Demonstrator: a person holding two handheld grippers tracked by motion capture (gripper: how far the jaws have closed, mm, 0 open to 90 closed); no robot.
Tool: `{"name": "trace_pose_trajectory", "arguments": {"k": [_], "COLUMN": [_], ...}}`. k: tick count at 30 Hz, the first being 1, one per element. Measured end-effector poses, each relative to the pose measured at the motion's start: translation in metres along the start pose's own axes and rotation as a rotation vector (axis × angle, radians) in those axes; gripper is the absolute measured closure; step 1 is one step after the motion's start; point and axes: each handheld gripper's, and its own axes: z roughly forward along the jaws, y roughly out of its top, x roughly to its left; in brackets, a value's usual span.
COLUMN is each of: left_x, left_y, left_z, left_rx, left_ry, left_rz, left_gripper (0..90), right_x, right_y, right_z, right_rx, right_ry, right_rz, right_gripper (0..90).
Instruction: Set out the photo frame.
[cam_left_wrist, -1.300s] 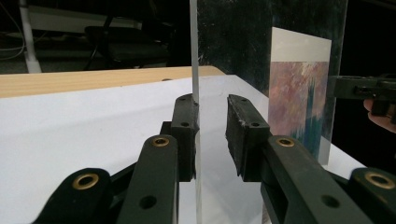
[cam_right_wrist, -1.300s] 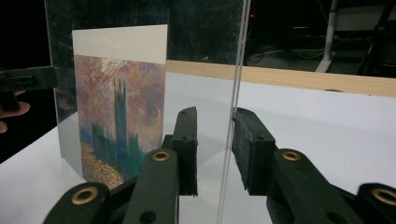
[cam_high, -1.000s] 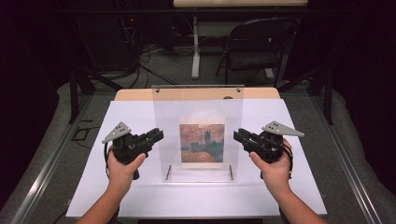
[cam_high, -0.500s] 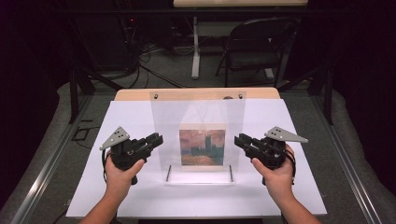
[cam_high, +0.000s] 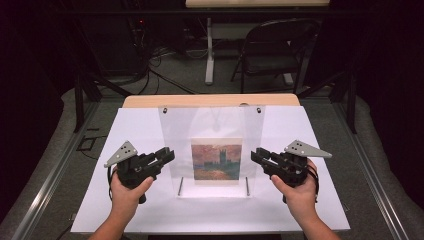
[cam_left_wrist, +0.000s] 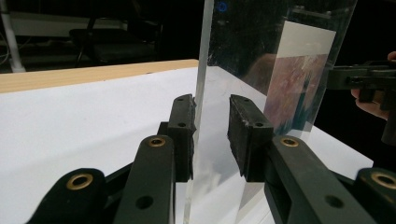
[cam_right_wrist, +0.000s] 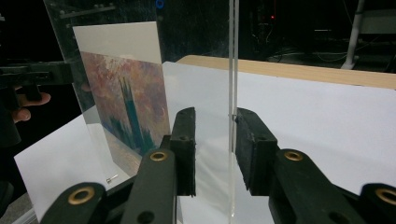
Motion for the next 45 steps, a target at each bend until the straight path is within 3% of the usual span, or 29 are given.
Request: {"name": "trace_pose_trajectory", "arguments": {"k": [9,22,28,33,36,38,45], "left_x": [0.000,0.004,0.008,0.019,0.024,0.030,0.049], "left_y": [-0.003,-0.006,-0.007,-0.013,-0.017,-0.024,-0.046], "left_z": [-0.004,-0.021,-0.030,-0.036,-0.038,-0.039,-0.038], "left_rx": [-0.004,-0.036,-0.051,-0.049,-0.045,-0.039,-0.009], "left_ry": [0.004,0.067,0.122,0.172,0.200,0.238,0.280], "left_rz": [-0.010,0.007,0.031,0.023,0.021,0.019,-0.028], "left_gripper": [68.9,56.7,48.5,44.4,42.3,41.6,40.0], "right_x": [0.003,-0.001,-0.008,-0.020,-0.025,-0.033,-0.047], "right_y": [-0.002,-0.005,-0.007,-0.013,-0.017,-0.026,-0.039], "right_z": [-0.002,-0.013,-0.028,-0.036,-0.038,-0.041,-0.046], "right_rx": [-0.005,-0.010,-0.034,-0.034,-0.031,-0.019,-0.011], "right_ry": [0.002,0.000,-0.064,-0.167,-0.193,-0.240,-0.285], "right_rz": [-0.008,-0.003,-0.030,-0.067,-0.063,-0.058,-0.026], "right_gripper": [68.5,61.0,52.3,40.3,38.2,36.6,36.3]}}
